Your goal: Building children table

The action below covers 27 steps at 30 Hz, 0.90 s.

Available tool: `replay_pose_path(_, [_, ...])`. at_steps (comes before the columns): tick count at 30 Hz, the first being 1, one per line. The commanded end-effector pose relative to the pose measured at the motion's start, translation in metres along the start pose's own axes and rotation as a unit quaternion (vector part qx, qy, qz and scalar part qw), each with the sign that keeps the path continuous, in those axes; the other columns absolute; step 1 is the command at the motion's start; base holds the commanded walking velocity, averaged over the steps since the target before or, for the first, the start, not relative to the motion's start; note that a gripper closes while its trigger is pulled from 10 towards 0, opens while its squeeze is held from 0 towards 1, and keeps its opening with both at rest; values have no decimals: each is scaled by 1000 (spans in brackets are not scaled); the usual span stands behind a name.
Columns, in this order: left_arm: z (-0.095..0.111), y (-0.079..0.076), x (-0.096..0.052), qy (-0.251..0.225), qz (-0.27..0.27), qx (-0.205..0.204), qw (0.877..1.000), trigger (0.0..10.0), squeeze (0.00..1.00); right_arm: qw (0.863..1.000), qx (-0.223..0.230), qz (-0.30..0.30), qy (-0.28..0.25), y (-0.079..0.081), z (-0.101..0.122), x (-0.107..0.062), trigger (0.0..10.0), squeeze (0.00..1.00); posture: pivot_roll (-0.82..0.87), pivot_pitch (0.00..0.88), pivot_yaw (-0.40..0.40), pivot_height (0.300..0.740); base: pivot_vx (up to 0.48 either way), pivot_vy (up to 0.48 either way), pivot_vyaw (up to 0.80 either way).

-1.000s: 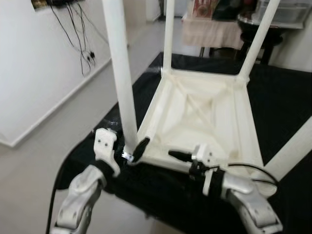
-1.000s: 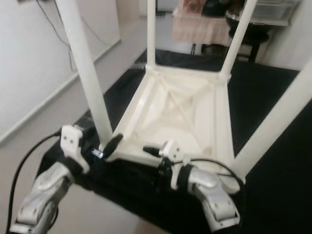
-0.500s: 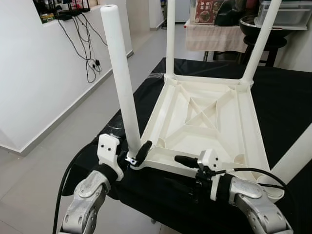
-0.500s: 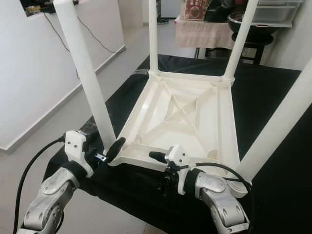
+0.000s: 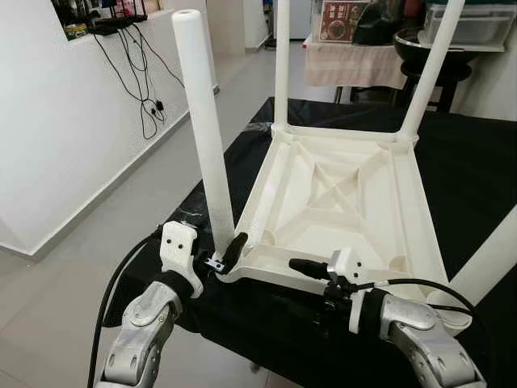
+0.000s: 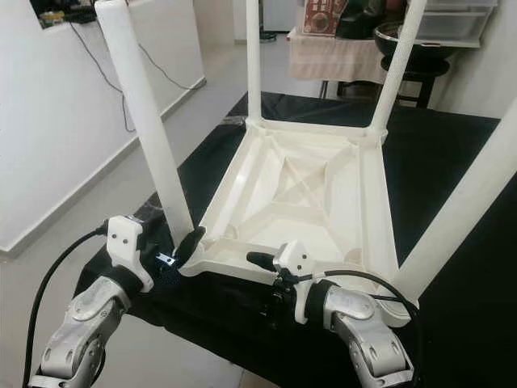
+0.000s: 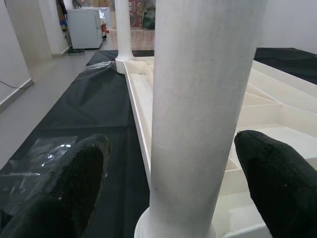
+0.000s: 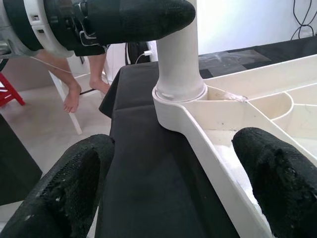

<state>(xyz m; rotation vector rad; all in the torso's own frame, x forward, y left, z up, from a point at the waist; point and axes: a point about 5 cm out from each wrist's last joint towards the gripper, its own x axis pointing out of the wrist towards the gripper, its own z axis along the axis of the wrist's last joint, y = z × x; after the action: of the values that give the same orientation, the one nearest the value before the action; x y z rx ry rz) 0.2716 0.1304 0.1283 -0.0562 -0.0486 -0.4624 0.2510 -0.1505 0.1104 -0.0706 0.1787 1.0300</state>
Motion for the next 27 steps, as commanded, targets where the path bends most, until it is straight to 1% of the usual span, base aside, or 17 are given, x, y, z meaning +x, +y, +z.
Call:
replay_pose_path(1, [-3,5,-1,6,10,4,1000,10000,0,1000,-3,11,-5,4,2,2,10000,0,-48,18,18,740,0,0,0])
replay_pose_path(7, [-4,5,4,6,11,7,1000,10000,0,1000,-3,17,-4,6,2,2,10000,0,-49,18,18,740,0,0,0])
replay_pose_path(15, [-6,6,17,3,7,11,1000,10000,0,1000,-3,22,-3,8,2,0,10000,0,-59,19,15,740,0,0,0])
replay_pose_path(18, [-7,6,18,4,6,11,1000,10000,0,1000,-3,22,-2,8,2,0,10000,0,-59,19,15,740,0,0,0])
replay_pose_path(23, [-5,0,31,-5,-12,7,1000,10000,0,1000,-3,24,-2,9,3,-1,10000,0,-64,17,13,740,0,0,0])
replay_pose_path(27, [-7,-3,36,-5,-18,6,1000,10000,0,1000,-4,24,-1,9,3,-1,10000,0,-70,17,14,740,0,0,0])
